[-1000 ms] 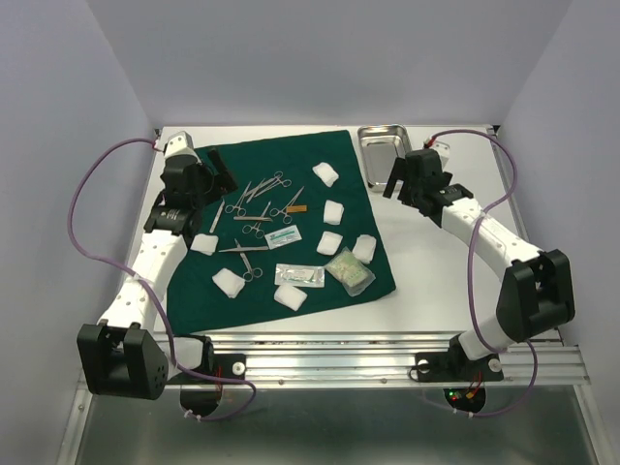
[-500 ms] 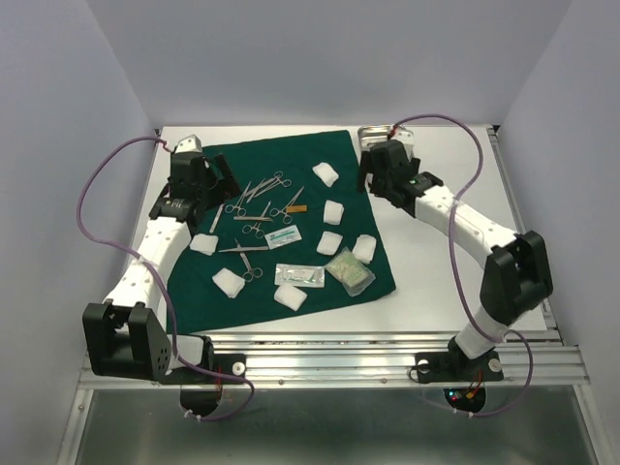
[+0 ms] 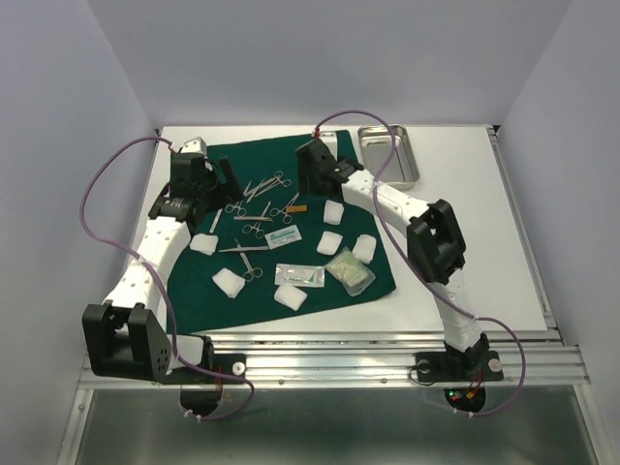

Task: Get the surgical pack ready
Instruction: Pick up the medical item from the surgical kit.

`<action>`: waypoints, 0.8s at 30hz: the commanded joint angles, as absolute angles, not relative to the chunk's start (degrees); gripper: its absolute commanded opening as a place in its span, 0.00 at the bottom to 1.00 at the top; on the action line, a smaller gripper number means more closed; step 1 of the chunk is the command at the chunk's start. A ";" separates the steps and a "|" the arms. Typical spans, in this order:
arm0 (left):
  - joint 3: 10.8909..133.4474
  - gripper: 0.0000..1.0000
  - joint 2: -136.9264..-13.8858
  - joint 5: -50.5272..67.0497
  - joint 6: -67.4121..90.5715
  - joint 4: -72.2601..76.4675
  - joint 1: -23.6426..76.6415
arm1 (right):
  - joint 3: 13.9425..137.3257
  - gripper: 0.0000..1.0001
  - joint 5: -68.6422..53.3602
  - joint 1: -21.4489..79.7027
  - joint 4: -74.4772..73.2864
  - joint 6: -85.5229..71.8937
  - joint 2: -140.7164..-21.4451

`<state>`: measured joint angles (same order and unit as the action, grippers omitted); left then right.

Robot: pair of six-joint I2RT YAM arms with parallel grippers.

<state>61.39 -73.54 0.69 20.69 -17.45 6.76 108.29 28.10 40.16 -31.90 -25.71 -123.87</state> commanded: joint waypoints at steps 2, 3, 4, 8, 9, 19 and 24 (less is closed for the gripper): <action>64.42 0.99 -70.67 1.41 18.99 -18.37 6.94 | 121.36 0.78 25.40 39.11 -35.59 -29.09 -131.54; 64.34 0.99 -70.49 1.49 18.98 -18.37 6.94 | 122.94 0.76 25.31 39.11 -36.12 -29.18 -132.62; 64.25 0.99 -70.23 1.58 19.07 -18.37 6.94 | 125.22 0.75 25.05 39.11 -36.38 -29.09 -133.58; 63.72 0.99 -70.14 2.02 19.16 -18.28 6.94 | 127.70 0.67 23.21 39.64 -35.25 -29.71 -136.40; 63.55 0.99 -70.22 2.20 19.16 -18.28 6.94 | 128.31 0.67 22.86 39.64 -35.07 -29.97 -137.02; 63.72 0.99 -70.58 1.32 19.25 -19.34 6.94 | 135.69 0.62 19.43 39.64 -35.51 -31.02 -144.83; 63.02 0.99 -70.40 1.32 19.60 -19.07 6.94 | 136.76 0.62 18.99 40.17 -34.98 -31.20 -146.69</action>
